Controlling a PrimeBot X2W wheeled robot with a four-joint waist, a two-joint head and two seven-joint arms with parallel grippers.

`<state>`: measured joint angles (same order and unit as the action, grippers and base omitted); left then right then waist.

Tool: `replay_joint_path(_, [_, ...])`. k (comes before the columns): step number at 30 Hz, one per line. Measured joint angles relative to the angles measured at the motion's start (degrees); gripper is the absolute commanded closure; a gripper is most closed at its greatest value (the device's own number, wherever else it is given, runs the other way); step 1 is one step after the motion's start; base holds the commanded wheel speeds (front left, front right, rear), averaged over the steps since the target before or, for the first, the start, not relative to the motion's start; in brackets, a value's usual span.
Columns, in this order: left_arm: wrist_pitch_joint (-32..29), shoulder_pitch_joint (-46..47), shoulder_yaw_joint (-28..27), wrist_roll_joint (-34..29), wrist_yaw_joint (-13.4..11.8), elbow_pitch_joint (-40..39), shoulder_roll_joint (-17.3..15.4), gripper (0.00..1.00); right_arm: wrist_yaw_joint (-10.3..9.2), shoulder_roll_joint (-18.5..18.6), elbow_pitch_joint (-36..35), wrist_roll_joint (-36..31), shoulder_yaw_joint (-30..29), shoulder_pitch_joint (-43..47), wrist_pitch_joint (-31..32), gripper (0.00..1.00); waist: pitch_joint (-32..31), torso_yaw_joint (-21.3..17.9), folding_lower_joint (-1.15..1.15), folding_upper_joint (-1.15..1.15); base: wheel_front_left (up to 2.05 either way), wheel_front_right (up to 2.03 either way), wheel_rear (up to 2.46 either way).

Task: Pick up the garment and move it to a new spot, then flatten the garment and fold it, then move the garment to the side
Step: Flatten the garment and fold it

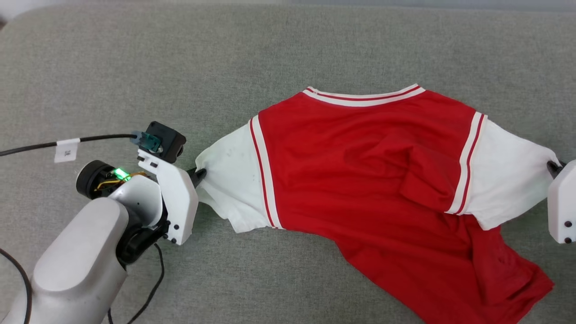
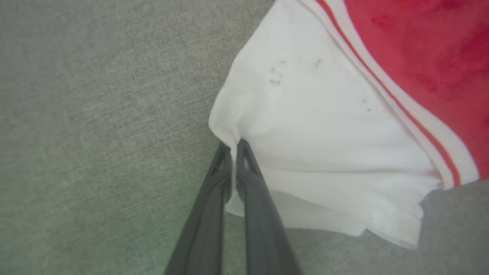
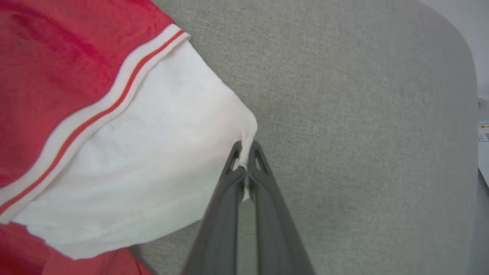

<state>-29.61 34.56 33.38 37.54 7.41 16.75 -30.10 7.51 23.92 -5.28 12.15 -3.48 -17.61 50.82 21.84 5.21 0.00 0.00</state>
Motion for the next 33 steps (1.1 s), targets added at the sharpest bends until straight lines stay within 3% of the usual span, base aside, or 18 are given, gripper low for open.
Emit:
replay_joint_path(3, [3.96,-0.42,-0.40,-0.87,-0.02,-0.49,-0.31,1.00,0.00,0.35,-0.07,0.24,0.03,-0.07,-1.31,1.00,-1.44,0.06,0.00,0.00,0.00,0.00,0.00])
replay_joint_path(9, [11.17,-1.29,-3.54,-2.96,-2.74,-5.50,-2.40,1.00,0.00,3.34,-0.83,-0.04,1.68,-1.70,-3.80,1.00,-5.71,0.04,0.00,0.00,0.00,0.00,0.00])
replay_joint_path(17, [14.46,-2.67,-8.93,-3.49,-7.45,-17.27,-6.66,1.00,0.01,8.39,-4.02,2.49,3.56,-7.22,-7.46,1.00,-12.91,-0.34,0.00,0.00,0.00,0.00,0.00])
replay_joint_path(27, [16.70,-3.96,-17.68,-2.58,-12.83,-31.19,-11.32,1.00,0.01,10.94,-8.64,6.19,2.18,-13.23,-12.48,1.00,-20.32,-2.13,-0.01,0.00,0.00,0.00,0.00])
replay_joint_path(33, [18.05,-0.45,-22.98,-2.53,-14.35,-36.68,-13.77,1.00,0.01,11.44,-9.54,7.27,0.36,-18.77,-16.51,1.00,-20.46,-3.49,-0.01,0.00,0.00,0.00,0.00])
